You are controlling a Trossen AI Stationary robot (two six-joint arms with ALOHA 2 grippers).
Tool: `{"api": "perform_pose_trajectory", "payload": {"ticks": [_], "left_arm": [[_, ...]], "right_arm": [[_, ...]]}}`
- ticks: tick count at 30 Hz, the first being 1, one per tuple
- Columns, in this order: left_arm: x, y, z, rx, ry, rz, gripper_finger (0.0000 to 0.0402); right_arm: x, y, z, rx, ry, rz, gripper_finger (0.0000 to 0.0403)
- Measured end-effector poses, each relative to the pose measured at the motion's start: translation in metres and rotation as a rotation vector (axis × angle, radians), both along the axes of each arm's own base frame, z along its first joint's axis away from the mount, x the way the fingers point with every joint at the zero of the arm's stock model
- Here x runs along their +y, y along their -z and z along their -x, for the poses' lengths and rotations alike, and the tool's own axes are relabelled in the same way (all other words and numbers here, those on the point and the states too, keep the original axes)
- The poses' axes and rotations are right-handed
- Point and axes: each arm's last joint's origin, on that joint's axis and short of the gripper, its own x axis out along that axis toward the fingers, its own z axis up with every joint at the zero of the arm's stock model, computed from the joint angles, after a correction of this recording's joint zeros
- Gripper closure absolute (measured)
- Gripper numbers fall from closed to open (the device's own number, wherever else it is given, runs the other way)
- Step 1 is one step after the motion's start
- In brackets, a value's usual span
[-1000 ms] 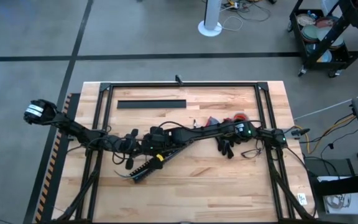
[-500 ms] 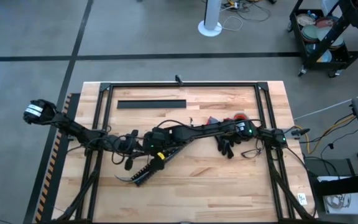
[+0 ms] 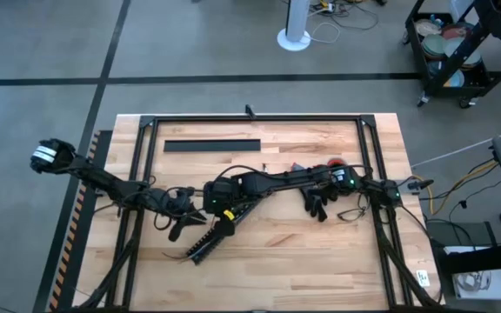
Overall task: Ziptie cables
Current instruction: Put the colored zip-tied cables into the black cable duct
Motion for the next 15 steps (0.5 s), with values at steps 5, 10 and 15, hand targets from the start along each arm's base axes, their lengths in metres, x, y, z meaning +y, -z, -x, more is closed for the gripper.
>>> {"api": "perform_pose_trajectory", "payload": {"ticks": [5, 10, 15], "left_arm": [[-0.005, -0.009, -0.007, 0.039, 0.054, 0.067, 0.0351], [-0.009, -0.008, -0.015, 0.089, 0.045, 0.106, 0.0350], [-0.010, 0.001, -0.018, 0.165, 0.023, 0.126, 0.0336]], "right_arm": [[0.004, 0.000, 0.001, 0.019, -0.075, -0.127, 0.0403], [0.005, 0.014, -0.002, 0.041, -0.061, -0.134, 0.0403], [0.008, 0.017, -0.007, -0.014, -0.061, -0.123, 0.0403]]}}
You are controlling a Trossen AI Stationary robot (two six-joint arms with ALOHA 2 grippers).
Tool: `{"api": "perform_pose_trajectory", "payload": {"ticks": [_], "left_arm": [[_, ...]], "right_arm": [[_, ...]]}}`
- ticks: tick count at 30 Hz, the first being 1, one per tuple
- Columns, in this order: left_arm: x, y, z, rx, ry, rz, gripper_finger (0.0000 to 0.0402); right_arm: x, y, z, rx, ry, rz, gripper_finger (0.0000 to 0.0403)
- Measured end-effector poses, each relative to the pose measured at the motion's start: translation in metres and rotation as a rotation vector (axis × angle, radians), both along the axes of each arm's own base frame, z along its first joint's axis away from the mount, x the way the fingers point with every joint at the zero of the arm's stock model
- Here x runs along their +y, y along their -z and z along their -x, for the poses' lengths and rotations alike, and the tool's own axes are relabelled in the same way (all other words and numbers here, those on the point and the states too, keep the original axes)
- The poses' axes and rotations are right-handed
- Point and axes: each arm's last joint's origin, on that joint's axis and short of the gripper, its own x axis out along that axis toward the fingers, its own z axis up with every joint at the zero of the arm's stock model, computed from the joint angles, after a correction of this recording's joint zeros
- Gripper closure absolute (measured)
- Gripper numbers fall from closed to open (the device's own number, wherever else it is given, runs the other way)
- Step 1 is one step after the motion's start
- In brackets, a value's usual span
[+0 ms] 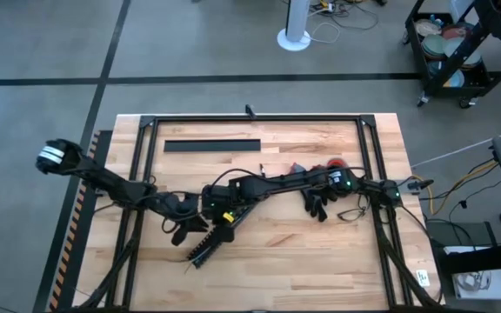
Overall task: Ziptie cables
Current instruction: Put the colored zip-tied cables into the black cable duct
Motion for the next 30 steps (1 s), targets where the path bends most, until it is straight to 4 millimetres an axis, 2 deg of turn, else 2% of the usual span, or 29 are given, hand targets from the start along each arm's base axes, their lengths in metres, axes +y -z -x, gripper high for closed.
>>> {"api": "perform_pose_trajectory", "payload": {"ticks": [4, 12, 18, 22, 27, 30], "left_arm": [[0.000, 0.004, 0.000, 0.031, -0.005, 0.009, 0.0324], [-0.003, 0.000, 0.000, 0.022, 0.076, 0.061, 0.0323], [-0.006, 0.000, 0.002, 0.045, 0.112, 0.113, 0.0318], [-0.005, 0.001, 0.002, 0.057, 0.107, 0.119, 0.0307], [-0.006, 0.000, 0.002, 0.063, 0.101, 0.137, 0.0297], [-0.009, 0.000, 0.003, 0.092, 0.111, 0.189, 0.0292]], "right_arm": [[0.002, 0.000, 0.001, -0.002, 0.004, 0.025, 0.0403], [0.013, 0.010, 0.000, -0.075, -0.131, 0.094, 0.0403], [0.010, 0.021, -0.001, -0.114, -0.208, 0.147, 0.0403], [0.011, 0.024, 0.000, -0.123, -0.271, 0.123, 0.0403], [0.006, 0.028, 0.001, -0.109, -0.265, 0.132, 0.0403], [-0.003, 0.021, 0.001, -0.097, -0.214, 0.201, 0.0403]]}}
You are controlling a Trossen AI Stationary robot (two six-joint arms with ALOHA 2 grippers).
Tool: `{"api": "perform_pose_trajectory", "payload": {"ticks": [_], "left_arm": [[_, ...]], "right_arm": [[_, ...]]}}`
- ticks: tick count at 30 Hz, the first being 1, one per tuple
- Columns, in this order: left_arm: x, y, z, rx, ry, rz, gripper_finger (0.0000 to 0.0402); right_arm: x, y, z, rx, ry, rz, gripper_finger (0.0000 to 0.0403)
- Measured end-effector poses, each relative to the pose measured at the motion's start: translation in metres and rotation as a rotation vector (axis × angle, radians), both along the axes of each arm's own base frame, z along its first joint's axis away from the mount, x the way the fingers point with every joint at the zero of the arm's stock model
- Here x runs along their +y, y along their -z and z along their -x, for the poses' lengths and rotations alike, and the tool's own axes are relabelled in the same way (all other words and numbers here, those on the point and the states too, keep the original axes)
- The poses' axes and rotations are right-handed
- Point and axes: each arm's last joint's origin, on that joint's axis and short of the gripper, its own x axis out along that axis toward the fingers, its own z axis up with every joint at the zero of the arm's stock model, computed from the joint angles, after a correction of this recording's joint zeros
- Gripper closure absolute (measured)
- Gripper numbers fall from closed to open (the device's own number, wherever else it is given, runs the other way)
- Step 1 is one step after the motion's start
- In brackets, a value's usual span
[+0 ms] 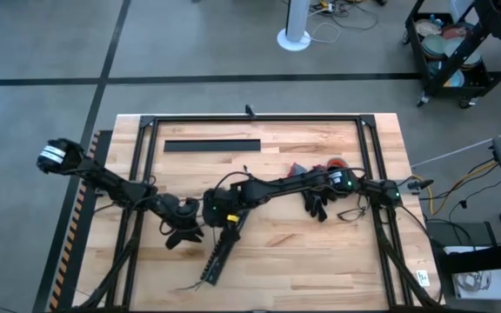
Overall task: Ziptie cables
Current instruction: Put the colored zip-tied cables into the black cable duct
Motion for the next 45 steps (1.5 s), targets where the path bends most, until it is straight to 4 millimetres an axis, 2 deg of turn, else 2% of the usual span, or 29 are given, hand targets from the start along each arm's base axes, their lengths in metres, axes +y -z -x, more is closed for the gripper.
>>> {"api": "perform_pose_trajectory", "payload": {"ticks": [3, 9, 12, 17, 21, 26, 30, 36, 40, 45], "left_arm": [[-0.004, 0.002, 0.003, 0.050, 0.002, 0.035, 0.0285], [-0.004, 0.007, 0.008, 0.153, -0.012, 0.050, 0.0275], [-0.001, 0.013, 0.015, 0.235, -0.014, 0.011, 0.0272], [0.001, 0.006, 0.018, 0.257, -0.045, -0.008, 0.0265], [0.001, -0.016, 0.011, 0.127, -0.083, -0.031, 0.0260], [0.003, -0.027, 0.005, 0.009, -0.197, -0.093, 0.0260], [0.002, -0.020, 0.003, 0.050, -0.219, -0.122, 0.0256], [-0.006, -0.017, -0.007, -0.005, -0.202, -0.093, 0.0238], [-0.008, -0.006, -0.011, 0.095, -0.238, -0.149, 0.0221], [-0.012, -0.004, -0.021, 0.133, -0.236, -0.159, 0.0212]], "right_arm": [[-0.015, -0.006, 0.001, 0.002, 0.070, 0.093, 0.0403], [-0.038, -0.005, 0.002, 0.036, 0.174, 0.073, 0.0403], [-0.037, -0.004, 0.003, 0.054, 0.167, 0.069, 0.0403], [-0.029, -0.004, 0.005, 0.063, 0.147, 0.065, 0.0403], [-0.023, -0.004, 0.005, 0.059, 0.132, 0.063, 0.0403], [-0.018, -0.004, 0.005, 0.058, 0.116, 0.068, 0.0403], [-0.017, -0.004, 0.005, 0.057, 0.108, 0.072, 0.0403], [-0.017, -0.004, 0.005, 0.055, 0.101, 0.076, 0.0403], [-0.017, -0.004, 0.005, 0.053, 0.092, 0.082, 0.0403], [-0.016, -0.004, 0.005, 0.056, 0.092, 0.081, 0.0403]]}}
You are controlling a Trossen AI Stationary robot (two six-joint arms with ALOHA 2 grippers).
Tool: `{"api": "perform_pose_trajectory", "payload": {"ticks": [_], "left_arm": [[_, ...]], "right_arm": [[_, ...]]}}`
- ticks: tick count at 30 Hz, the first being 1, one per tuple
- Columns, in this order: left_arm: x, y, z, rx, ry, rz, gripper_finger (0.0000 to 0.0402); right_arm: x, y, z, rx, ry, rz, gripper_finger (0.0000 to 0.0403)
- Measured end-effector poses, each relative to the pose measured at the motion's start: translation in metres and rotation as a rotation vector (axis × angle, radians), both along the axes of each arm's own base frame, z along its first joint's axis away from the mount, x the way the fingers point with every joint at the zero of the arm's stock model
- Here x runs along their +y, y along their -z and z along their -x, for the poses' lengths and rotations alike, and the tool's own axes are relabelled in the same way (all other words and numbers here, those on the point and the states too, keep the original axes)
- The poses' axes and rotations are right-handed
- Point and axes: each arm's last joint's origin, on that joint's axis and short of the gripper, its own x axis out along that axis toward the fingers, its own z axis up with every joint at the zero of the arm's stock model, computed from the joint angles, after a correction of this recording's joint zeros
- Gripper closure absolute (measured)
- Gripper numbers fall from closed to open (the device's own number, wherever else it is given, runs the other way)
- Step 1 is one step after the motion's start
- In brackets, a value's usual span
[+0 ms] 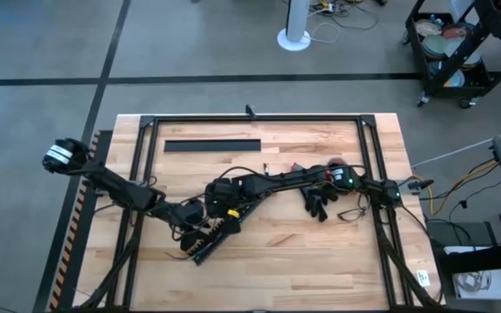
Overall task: Ziptie cables
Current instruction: Put the colored zip-tied cables into the black cable duct
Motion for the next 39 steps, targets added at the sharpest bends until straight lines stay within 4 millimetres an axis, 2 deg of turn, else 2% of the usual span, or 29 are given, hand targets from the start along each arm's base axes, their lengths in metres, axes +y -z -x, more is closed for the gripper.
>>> {"api": "perform_pose_trajectory", "payload": {"ticks": [7, 17, 23, 29, 35, 39], "left_arm": [[-0.002, 0.001, -0.003, 0.119, 0.012, -0.029, 0.0232], [0.005, -0.022, 0.008, 0.312, -0.005, -0.192, 0.0314], [0.006, -0.023, 0.010, 0.320, -0.001, -0.219, 0.0346], [0.005, -0.028, 0.008, 0.300, -0.002, -0.213, 0.0343], [-0.001, -0.050, -0.002, 0.245, 0.043, -0.233, 0.0319], [-0.003, -0.053, -0.003, 0.244, 0.053, -0.235, 0.0297]], "right_arm": [[0.007, -0.001, 0.001, 0.003, -0.011, 0.000, 0.0403], [0.018, -0.003, 0.002, 0.002, -0.010, -0.010, 0.0403], [0.023, -0.003, 0.003, -0.003, -0.013, -0.019, 0.0403], [0.027, -0.005, 0.003, -0.008, -0.020, -0.019, 0.0403], [0.028, -0.013, 0.003, -0.032, -0.034, -0.015, 0.0403], [0.031, -0.016, 0.002, -0.042, -0.049, -0.008, 0.0403]]}}
